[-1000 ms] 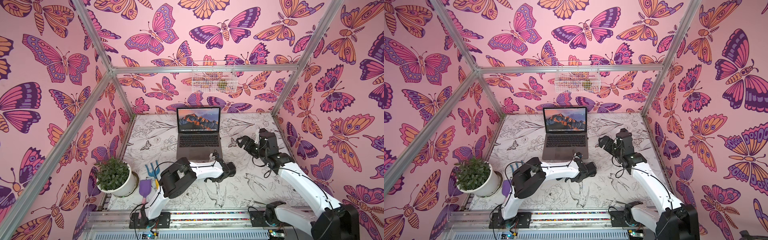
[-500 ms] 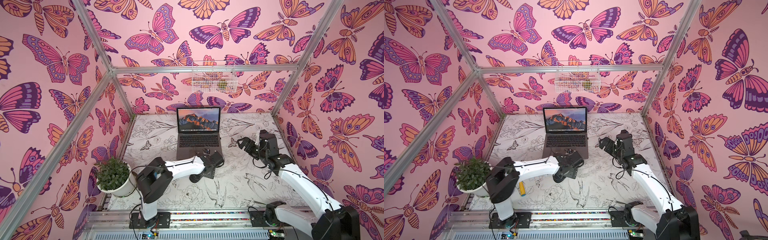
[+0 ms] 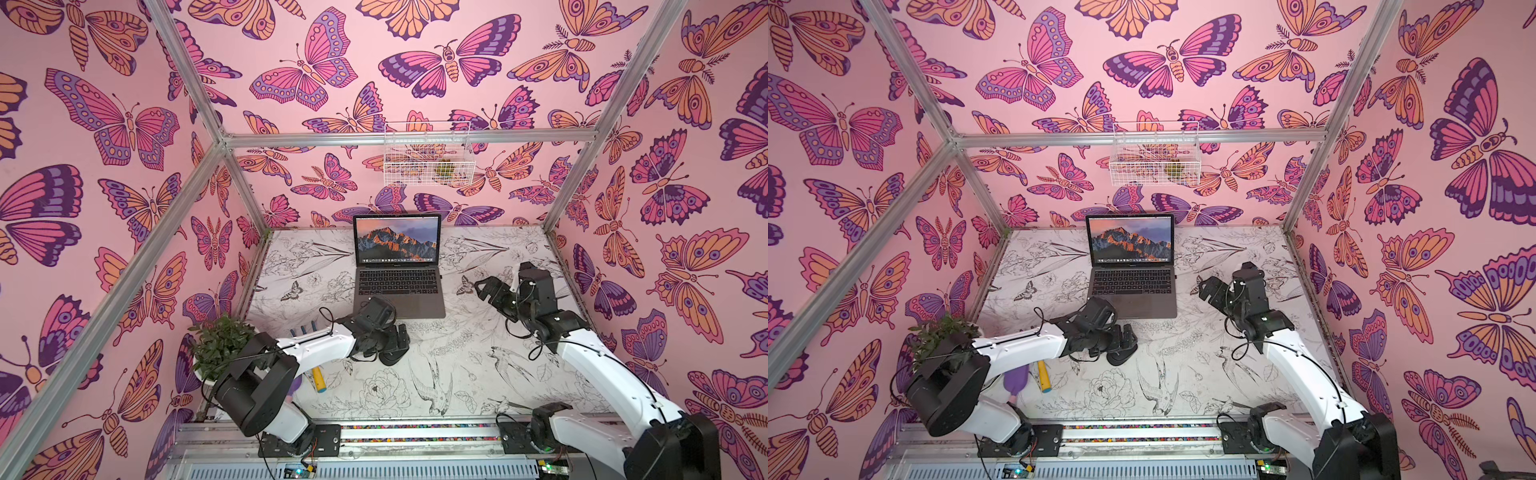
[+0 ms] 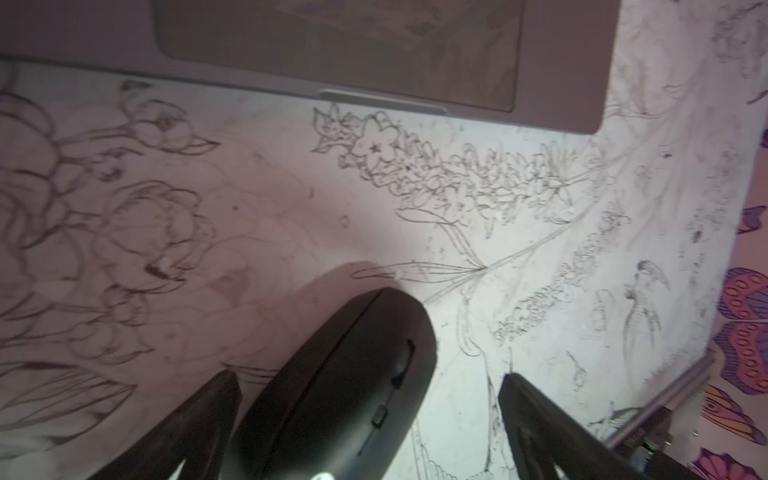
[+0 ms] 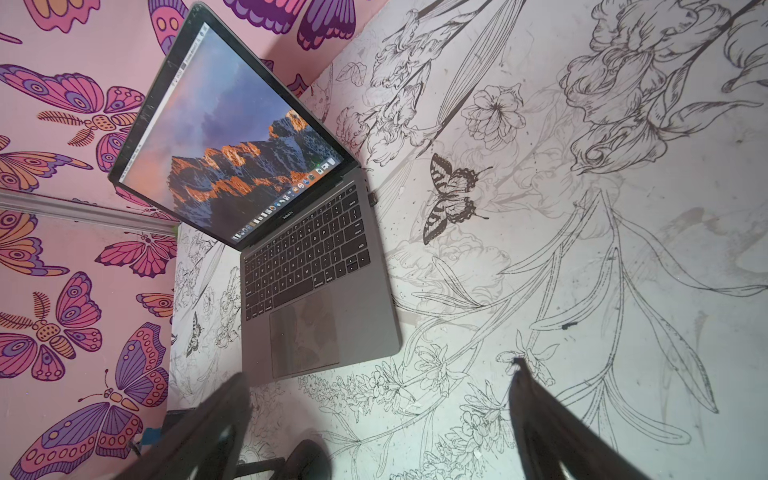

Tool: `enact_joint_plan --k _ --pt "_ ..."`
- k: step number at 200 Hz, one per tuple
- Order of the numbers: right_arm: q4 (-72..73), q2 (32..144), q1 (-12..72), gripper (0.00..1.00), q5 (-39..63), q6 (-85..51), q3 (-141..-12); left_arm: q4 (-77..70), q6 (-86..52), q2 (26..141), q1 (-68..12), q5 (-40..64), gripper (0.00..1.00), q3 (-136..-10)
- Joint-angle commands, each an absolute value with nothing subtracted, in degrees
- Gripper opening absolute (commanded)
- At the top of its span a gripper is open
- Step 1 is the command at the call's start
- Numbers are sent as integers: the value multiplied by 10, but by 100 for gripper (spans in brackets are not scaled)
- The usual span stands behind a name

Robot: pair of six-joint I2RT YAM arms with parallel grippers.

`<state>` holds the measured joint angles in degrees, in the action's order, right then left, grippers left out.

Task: Insert the wireless mouse receiver into the laptop
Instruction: Place the mouse at the center of the board, then adjust the mouse at the center of the board.

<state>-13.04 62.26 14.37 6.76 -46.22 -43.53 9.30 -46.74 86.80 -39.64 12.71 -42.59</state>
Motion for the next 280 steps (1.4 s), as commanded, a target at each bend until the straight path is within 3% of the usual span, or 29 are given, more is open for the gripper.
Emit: enact_joint_plan --k 1,66,148,183,236,280 --pt "-124 627 141 97 76 -463 -436 74 -484 872 -393 181 98 -404" --pt "-137 637 141 99 80 -454 -439 54 -532 869 -407 295 96 -369" --pt "-138 673 156 100 131 -451 -393 -219 -619 979 -448 423 95 -387" --pt "-136 659 181 100 244 -399 -329 -266 -637 927 -432 361 95 -333" --pt "-130 606 427 100 64 -452 -272 -171 -660 762 -399 157 95 -243" --pt "-172 726 560 98 -25 -468 -350 -41 -627 653 -397 50 96 -248"
